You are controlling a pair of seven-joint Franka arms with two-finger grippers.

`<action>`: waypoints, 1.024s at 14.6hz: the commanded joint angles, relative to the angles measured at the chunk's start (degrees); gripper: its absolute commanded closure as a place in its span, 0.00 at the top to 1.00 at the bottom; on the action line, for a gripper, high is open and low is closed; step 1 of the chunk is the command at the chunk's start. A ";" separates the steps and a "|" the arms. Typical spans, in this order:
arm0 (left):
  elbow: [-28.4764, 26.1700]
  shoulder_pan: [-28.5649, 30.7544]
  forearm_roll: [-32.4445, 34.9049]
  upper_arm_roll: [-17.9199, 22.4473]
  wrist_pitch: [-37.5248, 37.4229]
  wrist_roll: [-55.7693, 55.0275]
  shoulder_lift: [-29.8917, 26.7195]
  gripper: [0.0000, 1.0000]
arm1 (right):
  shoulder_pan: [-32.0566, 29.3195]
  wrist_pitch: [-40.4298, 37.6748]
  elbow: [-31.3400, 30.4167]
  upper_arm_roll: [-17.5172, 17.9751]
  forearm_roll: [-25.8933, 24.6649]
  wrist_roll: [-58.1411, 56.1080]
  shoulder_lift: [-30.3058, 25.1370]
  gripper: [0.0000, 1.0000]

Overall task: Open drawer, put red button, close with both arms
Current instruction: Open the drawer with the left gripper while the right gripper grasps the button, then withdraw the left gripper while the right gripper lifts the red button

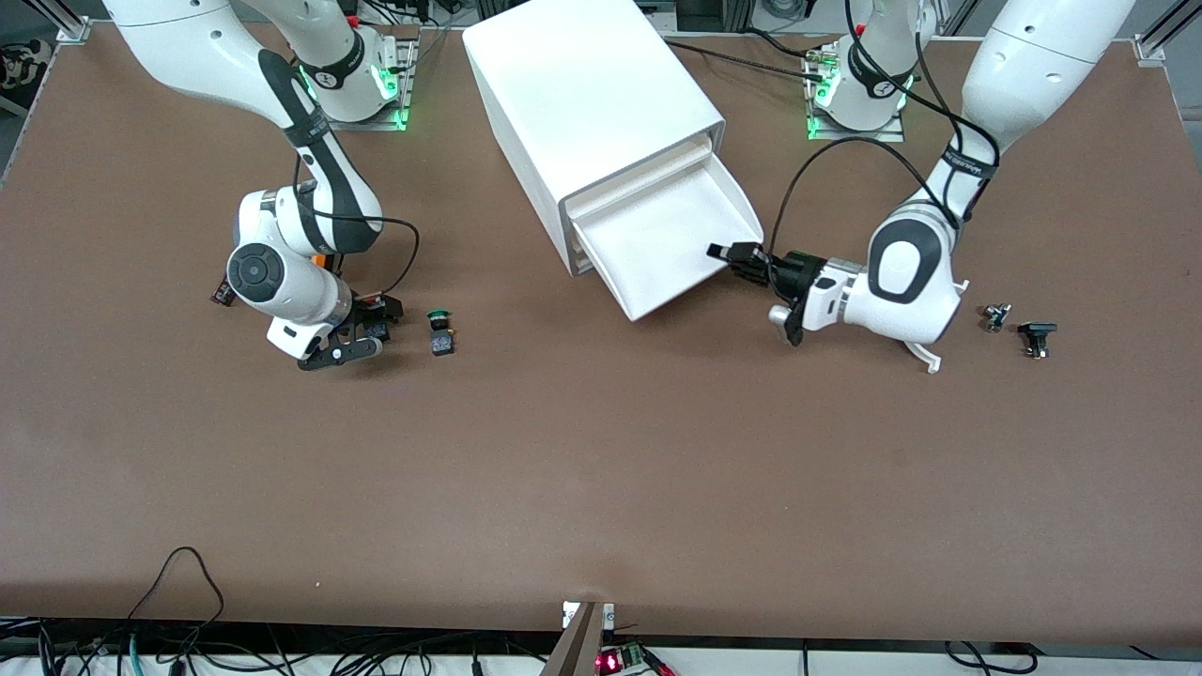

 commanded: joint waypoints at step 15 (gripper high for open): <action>0.13 8.32 10.66 6.02 12.03 -0.78 -20.37 1.00 | -0.69 0.58 0.41 0.25 0.37 -0.82 1.40 0.40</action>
